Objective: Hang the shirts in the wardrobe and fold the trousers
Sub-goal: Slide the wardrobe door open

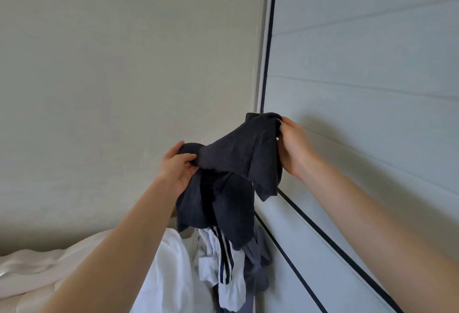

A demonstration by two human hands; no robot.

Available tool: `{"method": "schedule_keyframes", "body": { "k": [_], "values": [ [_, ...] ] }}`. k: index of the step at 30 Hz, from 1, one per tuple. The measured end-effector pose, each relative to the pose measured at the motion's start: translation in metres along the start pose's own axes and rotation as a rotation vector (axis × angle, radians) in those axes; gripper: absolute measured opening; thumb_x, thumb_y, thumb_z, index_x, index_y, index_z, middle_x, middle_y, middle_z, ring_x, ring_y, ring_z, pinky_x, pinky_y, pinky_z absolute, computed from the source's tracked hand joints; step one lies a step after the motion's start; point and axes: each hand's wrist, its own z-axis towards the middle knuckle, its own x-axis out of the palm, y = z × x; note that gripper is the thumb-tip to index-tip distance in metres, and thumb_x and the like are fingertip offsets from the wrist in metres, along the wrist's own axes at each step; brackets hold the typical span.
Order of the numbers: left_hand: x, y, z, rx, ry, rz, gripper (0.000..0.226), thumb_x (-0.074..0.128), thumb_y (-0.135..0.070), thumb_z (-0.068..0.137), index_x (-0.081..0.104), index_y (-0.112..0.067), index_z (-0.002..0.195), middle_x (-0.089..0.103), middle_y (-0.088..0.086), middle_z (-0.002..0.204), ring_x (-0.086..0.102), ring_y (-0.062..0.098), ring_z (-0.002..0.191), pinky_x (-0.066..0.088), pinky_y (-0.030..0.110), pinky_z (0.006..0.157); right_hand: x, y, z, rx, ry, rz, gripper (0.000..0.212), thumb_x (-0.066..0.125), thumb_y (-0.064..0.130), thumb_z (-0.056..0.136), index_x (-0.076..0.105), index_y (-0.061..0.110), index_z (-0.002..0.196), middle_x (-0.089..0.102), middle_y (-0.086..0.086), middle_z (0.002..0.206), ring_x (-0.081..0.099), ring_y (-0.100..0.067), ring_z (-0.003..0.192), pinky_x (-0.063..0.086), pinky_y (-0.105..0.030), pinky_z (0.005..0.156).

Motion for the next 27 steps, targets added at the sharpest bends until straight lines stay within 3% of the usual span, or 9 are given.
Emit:
{"method": "schedule_keyframes", "body": {
  "k": [5,11,15,18,21,24,27],
  "values": [
    [0.029,-0.016,-0.036,0.147,0.083,0.036,0.047,0.057,0.009,0.089,0.057,-0.018,0.127,0.064,0.011,0.117,0.065,0.026,0.093,0.057,0.036,0.08,-0.049,0.008,-0.027,0.021,-0.08,-0.072,0.023,0.039,0.01,0.1,0.062,0.016,0.101,0.065,-0.001,0.084,0.058,-0.017,0.069,0.047,-0.028,0.064],
    [0.068,-0.017,-0.102,0.339,0.119,0.322,0.037,0.068,-0.004,0.089,0.063,-0.018,0.122,0.073,0.0,0.107,0.072,0.015,0.084,0.057,0.026,0.066,-0.106,0.006,-0.074,0.079,-0.099,-0.259,0.022,0.039,0.007,0.094,0.06,0.013,0.094,0.051,-0.005,0.075,0.05,-0.022,0.074,0.043,-0.032,0.056],
    [0.092,-0.002,-0.154,0.525,0.015,0.613,0.03,0.07,-0.009,0.087,0.068,-0.025,0.112,0.075,-0.006,0.097,0.071,0.01,0.088,0.058,0.028,0.076,-0.132,0.001,-0.119,0.062,-0.061,-0.41,0.021,0.041,0.008,0.09,0.062,0.01,0.092,0.05,0.001,0.066,0.046,-0.019,0.067,0.039,-0.029,0.052],
    [0.101,0.015,-0.197,0.65,-0.108,0.83,0.025,0.069,-0.017,0.087,0.068,-0.029,0.109,0.07,-0.012,0.093,0.067,0.005,0.087,0.052,0.023,0.072,-0.143,0.011,-0.16,-0.011,-0.035,-0.472,0.023,0.043,0.011,0.097,0.065,0.014,0.09,0.059,0.005,0.071,0.054,-0.012,0.066,0.04,-0.021,0.055],
    [0.102,0.033,-0.239,0.626,-0.162,0.87,0.019,0.067,-0.017,0.088,0.068,-0.026,0.105,0.07,-0.01,0.091,0.065,0.007,0.085,0.052,0.026,0.073,-0.158,0.017,-0.198,-0.054,-0.024,-0.478,0.024,0.043,0.013,0.098,0.064,0.018,0.088,0.064,0.004,0.079,0.059,-0.01,0.073,0.043,-0.022,0.062],
    [0.101,0.049,-0.276,0.494,-0.163,0.768,0.018,0.067,-0.012,0.086,0.069,-0.024,0.1,0.07,-0.003,0.096,0.065,0.015,0.086,0.054,0.029,0.074,-0.176,0.011,-0.235,-0.047,-0.019,-0.517,0.022,0.043,0.016,0.095,0.065,0.016,0.09,0.063,0.003,0.081,0.059,-0.014,0.077,0.043,-0.025,0.066],
    [0.101,0.06,-0.311,0.4,-0.143,0.689,0.023,0.062,-0.005,0.089,0.068,-0.021,0.103,0.065,-0.003,0.1,0.062,0.017,0.088,0.049,0.027,0.066,-0.194,0.0,-0.269,0.023,0.029,-0.603,0.023,0.044,0.012,0.095,0.066,0.013,0.095,0.064,0.004,0.084,0.059,-0.013,0.08,0.043,-0.024,0.068]
  ]
}}
